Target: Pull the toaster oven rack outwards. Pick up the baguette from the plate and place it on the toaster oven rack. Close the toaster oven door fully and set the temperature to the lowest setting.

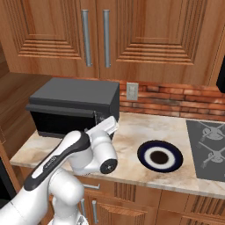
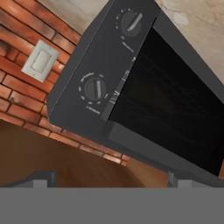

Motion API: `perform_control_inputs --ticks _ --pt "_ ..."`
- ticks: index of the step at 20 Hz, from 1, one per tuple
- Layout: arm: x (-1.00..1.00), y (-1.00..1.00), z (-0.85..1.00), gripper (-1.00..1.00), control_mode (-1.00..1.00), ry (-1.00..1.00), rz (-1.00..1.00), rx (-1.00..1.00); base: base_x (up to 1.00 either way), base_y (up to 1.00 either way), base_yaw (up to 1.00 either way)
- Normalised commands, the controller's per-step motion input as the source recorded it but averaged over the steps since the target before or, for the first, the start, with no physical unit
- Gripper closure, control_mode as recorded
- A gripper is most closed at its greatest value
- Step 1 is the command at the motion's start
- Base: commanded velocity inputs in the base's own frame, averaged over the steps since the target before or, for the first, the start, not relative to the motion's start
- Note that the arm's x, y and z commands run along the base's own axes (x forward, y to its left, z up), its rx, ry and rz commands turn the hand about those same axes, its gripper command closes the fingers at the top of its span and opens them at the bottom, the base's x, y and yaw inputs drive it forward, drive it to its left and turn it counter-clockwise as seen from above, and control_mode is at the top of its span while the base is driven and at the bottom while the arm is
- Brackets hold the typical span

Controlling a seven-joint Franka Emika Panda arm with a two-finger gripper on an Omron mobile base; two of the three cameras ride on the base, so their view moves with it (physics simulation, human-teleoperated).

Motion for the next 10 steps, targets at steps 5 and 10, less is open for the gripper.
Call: perform_control_inputs --ticks 5,10 --pt "0.07 0.15 -0.01 -1.00 -1.00 0.00 -0.04 -0.02 0.00 0.00 0.00" --pt "0.14 0.16 -0.01 -1.00 -1.00 0.00 -0.05 -0.02 0.00 0.00 0.00"
